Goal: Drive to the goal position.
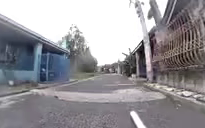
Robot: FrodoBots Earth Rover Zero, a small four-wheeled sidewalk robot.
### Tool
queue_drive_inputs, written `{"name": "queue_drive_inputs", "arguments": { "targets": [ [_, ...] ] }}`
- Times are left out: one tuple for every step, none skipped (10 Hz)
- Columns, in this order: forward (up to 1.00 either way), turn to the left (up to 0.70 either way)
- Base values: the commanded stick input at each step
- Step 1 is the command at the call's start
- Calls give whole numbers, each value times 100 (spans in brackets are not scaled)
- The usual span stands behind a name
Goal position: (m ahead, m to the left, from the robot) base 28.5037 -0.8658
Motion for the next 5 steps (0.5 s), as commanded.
{"name": "queue_drive_inputs", "arguments": {
  "targets": [
    [50,-48],
    [50,-50],
    [50,-50],
    [50,-50],
    [50,-50]
  ]
}}
